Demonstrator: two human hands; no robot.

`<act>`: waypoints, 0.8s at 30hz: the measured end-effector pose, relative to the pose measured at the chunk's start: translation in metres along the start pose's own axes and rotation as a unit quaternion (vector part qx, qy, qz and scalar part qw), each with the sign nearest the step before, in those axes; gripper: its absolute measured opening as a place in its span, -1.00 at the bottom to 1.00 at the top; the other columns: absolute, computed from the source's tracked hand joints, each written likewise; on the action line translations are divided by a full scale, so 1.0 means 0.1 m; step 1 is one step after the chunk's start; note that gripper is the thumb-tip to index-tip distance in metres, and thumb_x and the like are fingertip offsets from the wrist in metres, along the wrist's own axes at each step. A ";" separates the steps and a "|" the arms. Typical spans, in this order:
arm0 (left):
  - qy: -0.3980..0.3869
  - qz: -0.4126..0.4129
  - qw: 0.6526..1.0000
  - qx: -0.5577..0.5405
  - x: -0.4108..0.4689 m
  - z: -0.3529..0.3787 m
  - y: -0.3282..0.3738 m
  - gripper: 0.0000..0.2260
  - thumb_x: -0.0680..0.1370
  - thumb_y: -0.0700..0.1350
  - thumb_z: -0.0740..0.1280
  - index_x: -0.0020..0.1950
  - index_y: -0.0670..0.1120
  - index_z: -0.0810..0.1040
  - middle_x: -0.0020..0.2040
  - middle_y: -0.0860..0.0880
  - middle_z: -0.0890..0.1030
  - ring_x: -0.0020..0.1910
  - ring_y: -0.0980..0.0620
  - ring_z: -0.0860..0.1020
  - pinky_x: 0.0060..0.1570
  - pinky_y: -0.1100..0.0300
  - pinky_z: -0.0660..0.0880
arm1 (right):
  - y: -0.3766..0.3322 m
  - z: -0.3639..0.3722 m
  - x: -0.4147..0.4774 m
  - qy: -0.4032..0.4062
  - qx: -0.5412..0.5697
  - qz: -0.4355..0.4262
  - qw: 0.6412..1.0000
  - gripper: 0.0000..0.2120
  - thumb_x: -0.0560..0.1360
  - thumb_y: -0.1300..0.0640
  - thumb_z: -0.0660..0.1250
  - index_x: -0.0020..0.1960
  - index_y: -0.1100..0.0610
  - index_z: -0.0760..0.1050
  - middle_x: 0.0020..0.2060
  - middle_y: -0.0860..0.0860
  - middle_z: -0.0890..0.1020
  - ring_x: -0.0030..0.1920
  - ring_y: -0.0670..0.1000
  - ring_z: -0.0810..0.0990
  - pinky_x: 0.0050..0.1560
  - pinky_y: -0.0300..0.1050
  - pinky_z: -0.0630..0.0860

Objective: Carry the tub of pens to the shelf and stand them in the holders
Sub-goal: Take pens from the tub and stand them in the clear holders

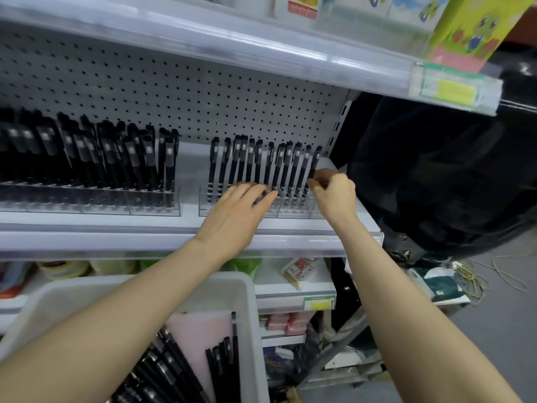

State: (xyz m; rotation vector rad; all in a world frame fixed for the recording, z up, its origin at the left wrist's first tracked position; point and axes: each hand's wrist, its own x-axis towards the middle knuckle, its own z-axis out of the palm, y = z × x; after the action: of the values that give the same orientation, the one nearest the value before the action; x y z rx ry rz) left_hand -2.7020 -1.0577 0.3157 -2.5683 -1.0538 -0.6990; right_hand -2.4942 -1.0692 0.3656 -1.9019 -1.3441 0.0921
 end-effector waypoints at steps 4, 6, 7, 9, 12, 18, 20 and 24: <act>0.019 -0.009 0.999 -0.035 -0.20 -0.16 -0.08 -0.50 0.54 -0.22 0.35 0.48 -0.10 0.35 0.40 -0.11 0.42 0.40 -0.10 0.35 0.37 -0.01 0.37 | -0.09 -0.02 -0.19 0.055 -0.033 -0.013 0.998 -0.69 0.57 0.22 0.31 0.31 0.19 0.52 0.09 0.13 0.60 0.05 0.11 0.58 0.17 0.08 0.52; 0.028 -0.015 0.998 -0.046 -0.37 -0.25 -0.15 -0.51 0.52 -0.24 0.38 0.44 -0.10 0.40 0.36 -0.11 0.46 0.36 -0.10 0.39 0.29 0.00 0.44 | -0.15 0.00 -0.37 0.085 -0.019 -0.023 0.996 -0.68 0.56 0.24 0.31 0.31 0.18 0.51 0.05 0.09 0.59 0.04 0.07 0.57 0.16 0.02 0.51; 0.030 -0.018 0.998 -0.051 -0.47 -0.30 -0.19 -0.52 0.51 -0.25 0.39 0.43 -0.11 0.42 0.35 -0.12 0.47 0.33 -0.11 0.40 0.25 -0.02 0.47 | -0.20 0.03 -0.48 0.090 -0.005 -0.027 0.996 -0.69 0.56 0.25 0.32 0.30 0.18 0.51 0.03 0.07 0.60 0.02 0.04 0.57 0.14 -0.03 0.52; 0.039 -0.021 0.998 -0.050 -0.70 -0.37 -0.28 -0.56 0.51 -0.27 0.39 0.38 -0.13 0.46 0.30 -0.13 0.50 0.27 -0.15 0.43 0.13 -0.05 0.53 | -0.31 0.14 -0.73 0.078 0.021 -0.038 0.996 -0.71 0.55 0.24 0.33 0.28 0.16 0.53 0.01 0.04 0.62 -0.02 -0.02 0.56 0.10 -0.09 0.52; 0.049 -0.029 0.997 -0.053 -1.12 -0.40 -0.43 -0.62 0.49 -0.29 0.40 0.31 -0.17 0.53 0.22 -0.16 0.55 0.15 -0.17 0.49 0.01 -0.03 0.53 | -0.48 0.43 -1.19 0.032 0.046 -0.057 0.997 -0.74 0.55 0.24 0.34 0.23 0.13 0.57 -0.02 0.02 0.63 -0.07 -0.02 0.57 0.06 -0.11 0.52; 0.006 -0.060 0.996 -0.069 -1.90 -0.25 -0.61 -0.66 0.49 -0.25 0.42 0.27 -0.16 0.58 0.21 -0.17 0.56 0.15 -0.17 0.51 0.12 -0.07 0.53 | -0.66 0.96 -1.98 -0.092 0.040 -0.073 0.992 -0.82 0.52 0.25 0.35 0.10 0.16 0.64 -0.07 0.03 0.68 -0.13 -0.05 0.59 -0.01 -0.21 0.49; -0.008 -0.068 0.996 -0.059 -2.07 -0.18 -0.66 -0.64 0.48 -0.25 0.42 0.28 -0.18 0.56 0.21 -0.18 0.55 0.16 -0.19 0.50 0.15 -0.06 0.49 | -0.65 1.12 -2.16 -0.150 0.015 -0.049 0.987 -0.83 0.51 0.23 0.36 0.08 0.15 0.65 -0.07 0.03 0.70 -0.09 -0.01 0.62 0.03 -0.16 0.52; -0.027 -0.076 0.996 -0.045 -2.24 -0.09 -0.73 -0.56 0.47 -0.27 0.42 0.35 -0.17 0.50 0.26 -0.19 0.50 0.24 -0.20 0.43 0.23 -0.07 0.44 | -0.58 1.33 -2.46 -0.244 -0.011 0.003 0.970 -0.91 0.50 0.20 0.39 -0.04 0.13 0.65 -0.11 0.03 0.70 -0.06 0.03 0.63 0.05 -0.14 0.52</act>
State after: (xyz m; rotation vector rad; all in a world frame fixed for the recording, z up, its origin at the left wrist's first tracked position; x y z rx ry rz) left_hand -2.8952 -1.1411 0.2094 -2.6177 -1.2727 -0.7323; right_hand -2.7083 -1.1910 0.2215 -1.9768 -1.6605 0.5822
